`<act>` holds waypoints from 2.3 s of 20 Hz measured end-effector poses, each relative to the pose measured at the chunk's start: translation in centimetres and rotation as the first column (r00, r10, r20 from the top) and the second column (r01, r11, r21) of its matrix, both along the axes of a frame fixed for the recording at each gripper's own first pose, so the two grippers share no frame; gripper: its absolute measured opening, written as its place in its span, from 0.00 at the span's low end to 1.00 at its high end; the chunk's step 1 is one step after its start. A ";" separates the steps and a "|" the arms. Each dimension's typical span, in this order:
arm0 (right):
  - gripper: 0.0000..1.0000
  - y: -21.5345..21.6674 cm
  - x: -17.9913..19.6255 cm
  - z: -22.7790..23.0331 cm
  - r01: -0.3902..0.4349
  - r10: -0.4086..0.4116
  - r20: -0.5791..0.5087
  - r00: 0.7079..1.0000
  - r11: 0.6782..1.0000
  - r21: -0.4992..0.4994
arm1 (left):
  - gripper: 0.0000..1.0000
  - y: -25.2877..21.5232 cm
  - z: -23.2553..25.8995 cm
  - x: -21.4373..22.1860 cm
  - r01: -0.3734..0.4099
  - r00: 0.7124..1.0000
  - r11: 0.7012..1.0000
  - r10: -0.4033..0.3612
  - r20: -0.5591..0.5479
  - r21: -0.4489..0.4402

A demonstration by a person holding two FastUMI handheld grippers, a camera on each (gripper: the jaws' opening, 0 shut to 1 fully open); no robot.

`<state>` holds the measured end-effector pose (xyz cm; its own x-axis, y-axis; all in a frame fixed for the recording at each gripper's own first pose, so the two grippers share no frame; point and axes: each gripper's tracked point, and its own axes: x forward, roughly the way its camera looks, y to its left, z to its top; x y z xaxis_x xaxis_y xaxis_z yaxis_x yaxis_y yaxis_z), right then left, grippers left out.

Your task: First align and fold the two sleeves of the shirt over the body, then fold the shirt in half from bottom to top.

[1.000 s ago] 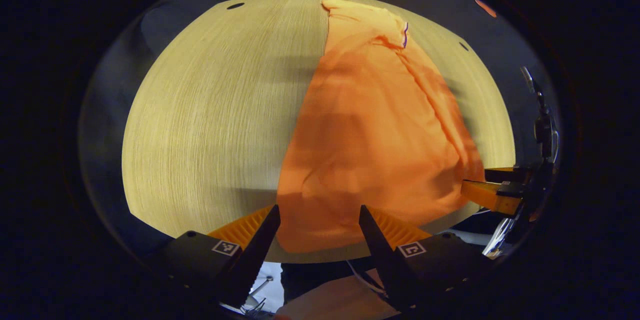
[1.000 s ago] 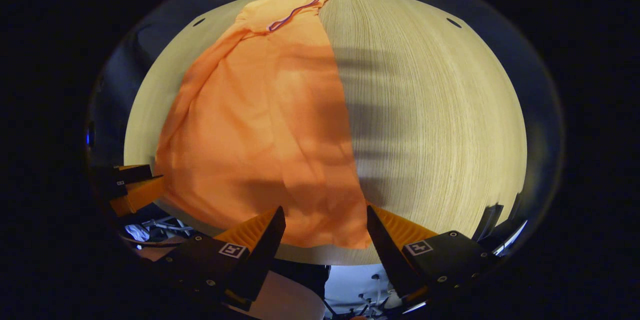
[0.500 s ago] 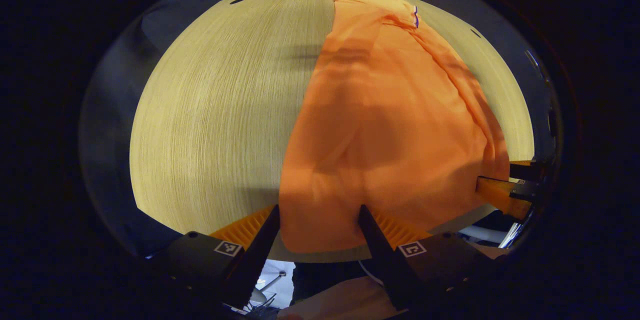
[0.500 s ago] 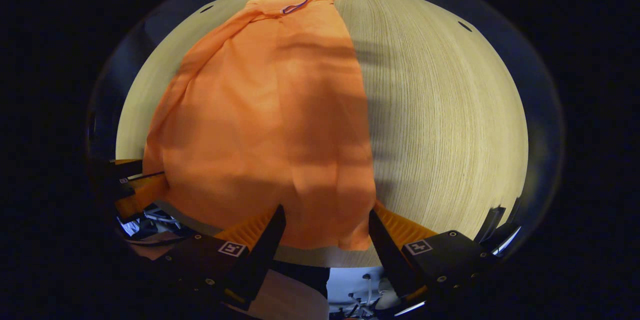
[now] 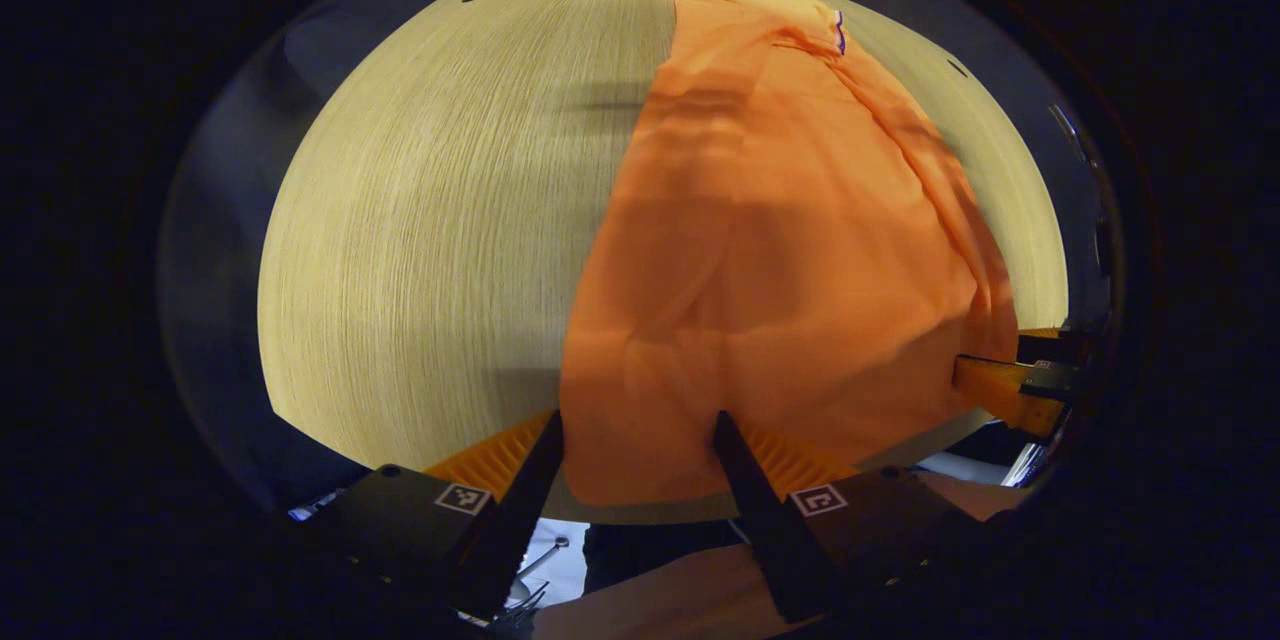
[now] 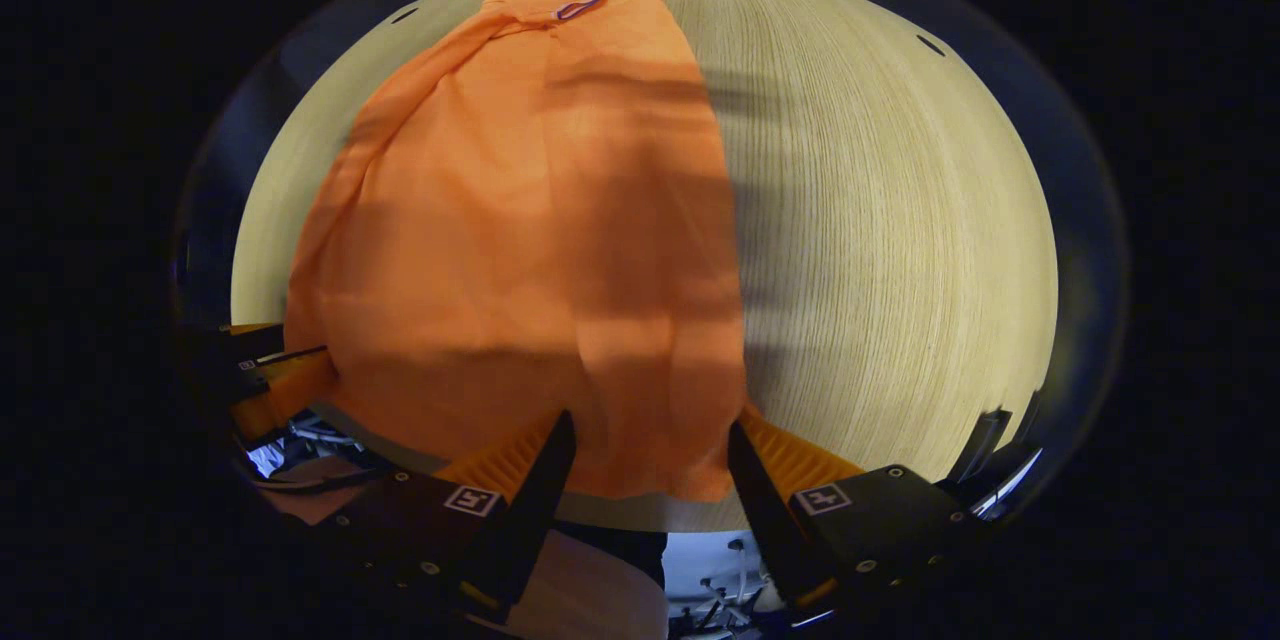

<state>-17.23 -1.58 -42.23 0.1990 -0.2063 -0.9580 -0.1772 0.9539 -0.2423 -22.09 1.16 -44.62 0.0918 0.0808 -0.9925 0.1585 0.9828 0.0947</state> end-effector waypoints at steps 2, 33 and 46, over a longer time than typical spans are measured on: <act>0.69 0.2 -0.2 -0.1 0.008 -0.008 0.017 1.000 1.000 0.011 | 0.75 -0.3 -0.5 0.8 -0.012 1.000 1.000 0.012 0.000 -0.003; 0.00 4.4 10.9 14.1 -0.042 -0.030 0.318 0.948 0.975 0.219 | 0.01 -6.4 12.2 14.3 0.136 0.933 0.977 -0.070 0.353 -0.165; 0.00 6.9 24.9 23.6 -0.169 0.064 0.527 0.847 0.973 0.154 | 0.00 -10.6 20.3 32.3 0.280 0.783 0.955 -0.170 0.599 -0.095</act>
